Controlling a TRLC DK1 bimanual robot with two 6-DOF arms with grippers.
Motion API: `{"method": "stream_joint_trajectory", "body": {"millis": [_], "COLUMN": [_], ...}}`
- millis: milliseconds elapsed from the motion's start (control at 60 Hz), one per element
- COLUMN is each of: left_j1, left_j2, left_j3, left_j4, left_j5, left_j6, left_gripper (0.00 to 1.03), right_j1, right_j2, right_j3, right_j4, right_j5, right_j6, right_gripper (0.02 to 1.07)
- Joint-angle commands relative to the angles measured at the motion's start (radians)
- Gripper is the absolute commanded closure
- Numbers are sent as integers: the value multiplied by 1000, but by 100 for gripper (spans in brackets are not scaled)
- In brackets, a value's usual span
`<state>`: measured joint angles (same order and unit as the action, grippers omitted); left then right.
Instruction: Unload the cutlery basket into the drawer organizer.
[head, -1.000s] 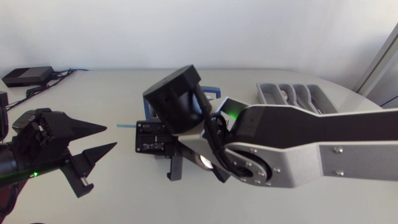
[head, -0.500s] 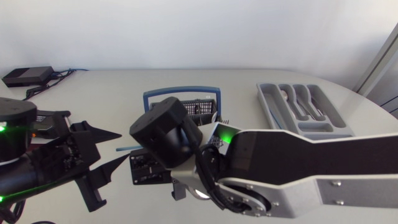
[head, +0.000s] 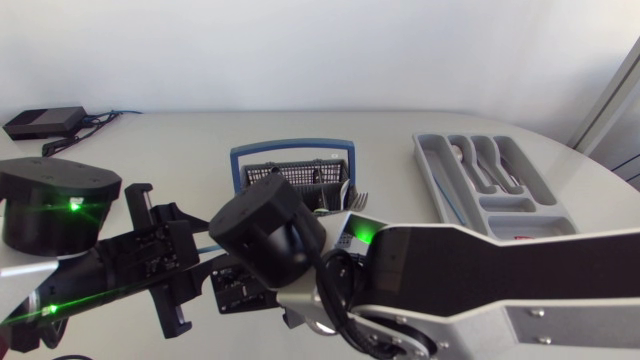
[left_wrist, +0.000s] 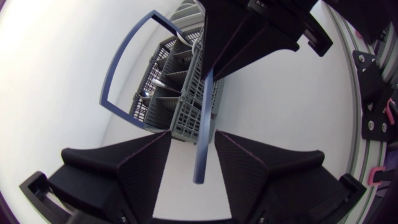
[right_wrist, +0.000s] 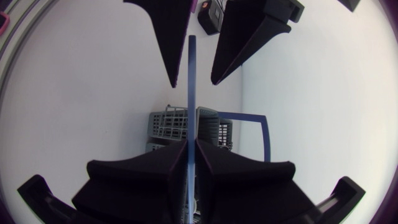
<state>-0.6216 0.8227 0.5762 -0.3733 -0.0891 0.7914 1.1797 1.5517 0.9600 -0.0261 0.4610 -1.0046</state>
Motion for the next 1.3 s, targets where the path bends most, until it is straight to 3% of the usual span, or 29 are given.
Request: {"method": "stream_joint_trajectory", "body": {"millis": [0, 267, 350, 517, 683, 750, 883, 917, 1083, 1283], "left_j1": [-10, -30, -32, -35, -35, -35, -23, -13, 59, 65], "left_j2": [23, 76, 92, 115, 138, 138, 128, 119, 84, 82], "left_j3": [-27, -26, -24, -16, -10, -4, -10, -12, -13, -4], "left_j4": [13, 19, 24, 39, 37, 34, 45, 51, 79, 157], "left_j5": [-14, -14, -14, -14, -12, -11, 6, 15, 83, 84], "left_j6": [37, 48, 48, 39, 2, -18, -66, -78, -118, -195], "left_gripper": [57, 79, 80, 100, 100, 100, 100, 100, 100, 100], "right_j1": [9, 29, 37, 46, 51, 49, 40, 35, -12, -107], "right_j2": [-12, -18, -18, -16, -13, -21, -38, -44, -114, -220], "right_j3": [-32, -75, -96, -125, -153, -164, -181, -181, -149, -44], "right_j4": [18, 135, 173, 212, 282, 316, 365, 376, 359, 172], "right_j5": [11, 28, 44, 57, 67, 68, 87, 93, 105, 99], "right_j6": [-45, -127, -158, -177, -206, -206, -198, -192, -108, 166], "right_gripper": [94, 94, 94, 94, 93, 78, 26, 20, 18, 18]}}
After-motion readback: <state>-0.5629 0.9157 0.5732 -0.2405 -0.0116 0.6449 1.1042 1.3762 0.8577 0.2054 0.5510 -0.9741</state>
